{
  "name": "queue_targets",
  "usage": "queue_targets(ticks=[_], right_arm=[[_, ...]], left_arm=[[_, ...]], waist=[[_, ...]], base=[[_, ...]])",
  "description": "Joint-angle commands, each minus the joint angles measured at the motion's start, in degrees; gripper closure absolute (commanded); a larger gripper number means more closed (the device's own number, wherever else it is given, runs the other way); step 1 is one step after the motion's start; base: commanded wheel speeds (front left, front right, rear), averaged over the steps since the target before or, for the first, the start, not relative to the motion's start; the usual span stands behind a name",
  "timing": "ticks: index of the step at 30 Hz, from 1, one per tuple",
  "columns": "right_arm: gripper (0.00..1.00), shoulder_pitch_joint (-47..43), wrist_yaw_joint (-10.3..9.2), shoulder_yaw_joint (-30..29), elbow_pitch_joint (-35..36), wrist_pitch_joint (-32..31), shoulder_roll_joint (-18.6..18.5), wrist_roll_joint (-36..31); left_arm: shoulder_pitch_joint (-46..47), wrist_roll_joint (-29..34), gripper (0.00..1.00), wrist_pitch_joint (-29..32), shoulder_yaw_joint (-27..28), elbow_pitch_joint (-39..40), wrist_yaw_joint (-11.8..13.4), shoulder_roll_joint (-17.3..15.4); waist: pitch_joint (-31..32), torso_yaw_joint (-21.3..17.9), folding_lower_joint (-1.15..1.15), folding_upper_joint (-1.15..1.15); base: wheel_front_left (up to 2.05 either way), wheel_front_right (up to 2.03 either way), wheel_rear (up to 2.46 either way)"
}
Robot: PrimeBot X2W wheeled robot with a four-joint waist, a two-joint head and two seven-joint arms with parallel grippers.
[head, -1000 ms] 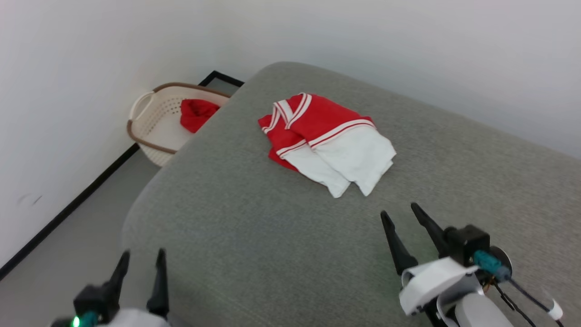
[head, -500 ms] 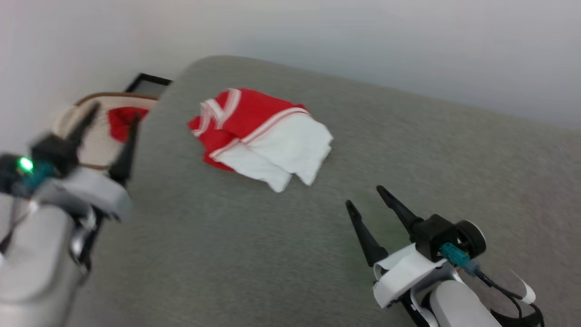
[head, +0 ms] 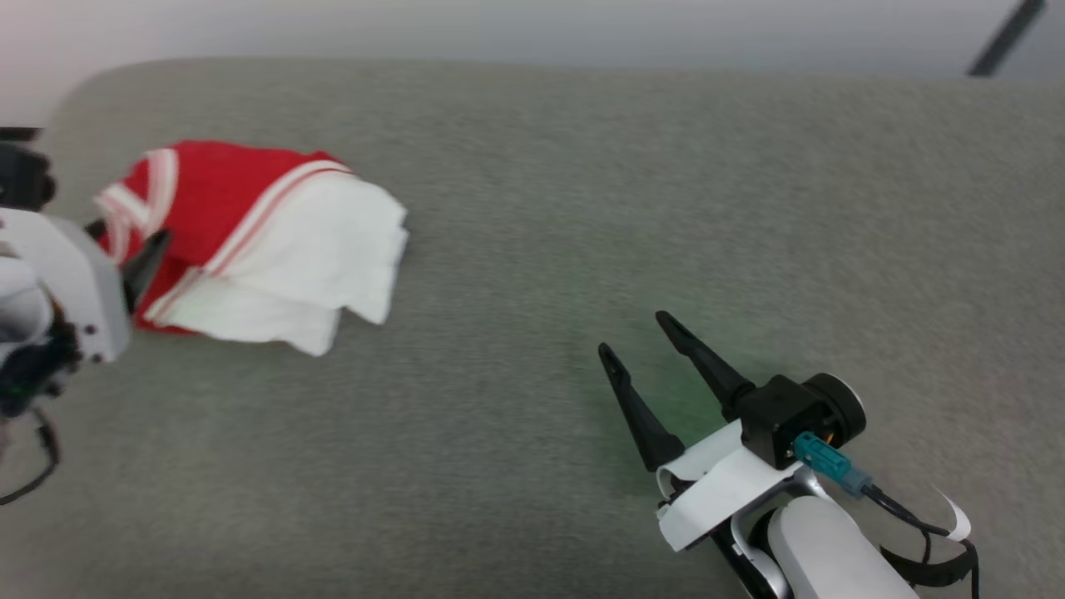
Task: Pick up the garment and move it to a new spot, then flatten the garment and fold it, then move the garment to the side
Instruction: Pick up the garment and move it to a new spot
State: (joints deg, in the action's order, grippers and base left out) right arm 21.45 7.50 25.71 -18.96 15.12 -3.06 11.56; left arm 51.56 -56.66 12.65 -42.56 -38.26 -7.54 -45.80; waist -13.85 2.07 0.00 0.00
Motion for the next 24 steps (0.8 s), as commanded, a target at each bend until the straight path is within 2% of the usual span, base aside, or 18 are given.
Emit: queue_targets(ticks=[1, 5, 11, 19, 24], right_arm=[[0.00, 0.60, -0.02, 0.16, 0.31, 0.02, 0.20, 0.36], [0.00, 0.58, -0.02, 0.80, 1.83, 0.02, 0.22, 0.85], [0.00, 1.28, -0.02, 1.25, 4.18, 0.02, 0.21, 0.93], [0.00, 1.05, -0.02, 1.63, 6.78, 0.01, 0.19, 0.86], [0.00, 1.60, -0.02, 2.13, 8.22, 0.02, 0.20, 0.87]], left_arm=[[0.65, -0.95, 0.00, 1.14, -0.62, 0.13, 0.13, -0.80], [2.01, -7.92, 0.00, 7.59, -3.95, 0.85, 0.13, -4.29], [3.08, -14.66, 0.00, 13.20, -7.04, 1.22, 0.12, -7.77], [2.98, -18.08, 0.00, 14.06, -10.32, -1.44, 0.17, -9.02], [2.25, -19.64, 0.00, 14.60, -12.57, -3.30, 0.37, -8.09]], waist=[[-5.42, -6.57, 0.00, 0.00], [-7.06, -8.78, 0.00, 0.00], [-10.68, -11.60, 0.00, 0.00], [-14.23, -13.89, 0.00, 0.00], [-15.85, -14.73, 0.00, 0.00]], base=[[0.00, 0.00, 0.00], [0.00, 0.00, 0.00], [0.00, 0.00, 0.00], [0.00, 0.00, 0.00], [0.00, 0.00, 0.00]])
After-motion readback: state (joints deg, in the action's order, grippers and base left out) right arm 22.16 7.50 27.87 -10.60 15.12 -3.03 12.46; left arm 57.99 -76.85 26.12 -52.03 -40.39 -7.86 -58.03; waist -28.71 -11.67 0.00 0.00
